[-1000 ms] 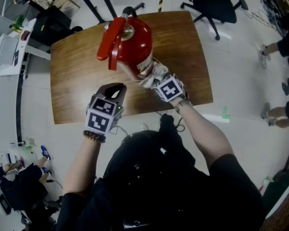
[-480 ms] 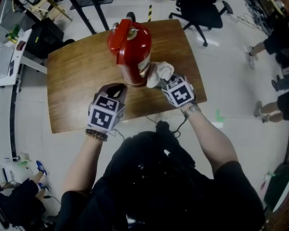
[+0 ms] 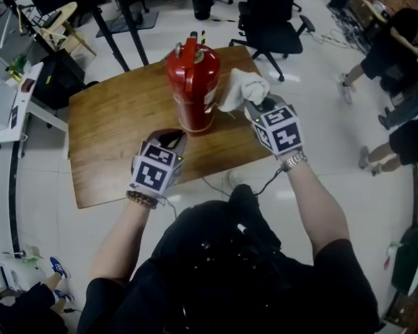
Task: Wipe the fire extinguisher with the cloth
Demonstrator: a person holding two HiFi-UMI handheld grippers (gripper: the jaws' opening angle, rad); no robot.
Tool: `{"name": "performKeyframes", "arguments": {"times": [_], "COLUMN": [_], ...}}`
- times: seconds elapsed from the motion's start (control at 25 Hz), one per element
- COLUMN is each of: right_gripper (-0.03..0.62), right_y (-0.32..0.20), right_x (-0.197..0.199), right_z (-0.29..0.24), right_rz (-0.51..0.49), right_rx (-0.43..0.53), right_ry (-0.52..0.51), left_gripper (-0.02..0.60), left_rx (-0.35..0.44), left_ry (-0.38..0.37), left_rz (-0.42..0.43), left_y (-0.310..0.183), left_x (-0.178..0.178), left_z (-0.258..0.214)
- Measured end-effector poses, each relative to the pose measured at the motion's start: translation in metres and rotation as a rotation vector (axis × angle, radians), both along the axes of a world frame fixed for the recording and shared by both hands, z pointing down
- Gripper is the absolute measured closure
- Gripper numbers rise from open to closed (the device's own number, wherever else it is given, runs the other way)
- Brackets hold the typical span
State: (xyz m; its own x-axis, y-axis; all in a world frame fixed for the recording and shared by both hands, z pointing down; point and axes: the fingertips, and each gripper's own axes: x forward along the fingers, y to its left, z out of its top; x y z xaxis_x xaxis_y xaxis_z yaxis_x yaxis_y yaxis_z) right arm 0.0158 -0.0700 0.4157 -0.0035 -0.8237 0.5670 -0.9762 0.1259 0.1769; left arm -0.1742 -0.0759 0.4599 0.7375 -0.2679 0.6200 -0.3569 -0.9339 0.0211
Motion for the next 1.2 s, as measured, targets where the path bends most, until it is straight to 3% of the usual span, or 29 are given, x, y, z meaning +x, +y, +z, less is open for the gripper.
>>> {"name": "performKeyframes", "arguments": {"times": [0.28, 0.52, 0.92, 1.2], "right_gripper": [0.517, 0.517, 0.517, 0.517], "right_y": [-0.020, -0.048, -0.083, -0.088], "right_x": [-0.010, -0.026, -0.057, -0.062], "right_z": [-0.090, -0.134, -0.135, -0.127], "right_rz": [-0.099, -0.296, -0.590, -0.714], "right_rx": [0.172, 0.262, 0.243, 0.210], "right_ry": [0.077, 0.108, 0.119, 0.131], "left_gripper": [0.570, 0.570, 0.569, 0.569], "left_rx": [0.025, 0.024, 0.007, -0.003], "left_ry": [0.016, 0.028, 0.013, -0.006], "left_rz": [-0.039, -0.119, -0.299, -0.389], "left_y": [-0.013, -0.026, -0.044, -0.042], "left_x": [-0.007, 0.005, 0.000, 0.000], "left_z": [-0.013, -0.016, -0.014, -0.006]}}
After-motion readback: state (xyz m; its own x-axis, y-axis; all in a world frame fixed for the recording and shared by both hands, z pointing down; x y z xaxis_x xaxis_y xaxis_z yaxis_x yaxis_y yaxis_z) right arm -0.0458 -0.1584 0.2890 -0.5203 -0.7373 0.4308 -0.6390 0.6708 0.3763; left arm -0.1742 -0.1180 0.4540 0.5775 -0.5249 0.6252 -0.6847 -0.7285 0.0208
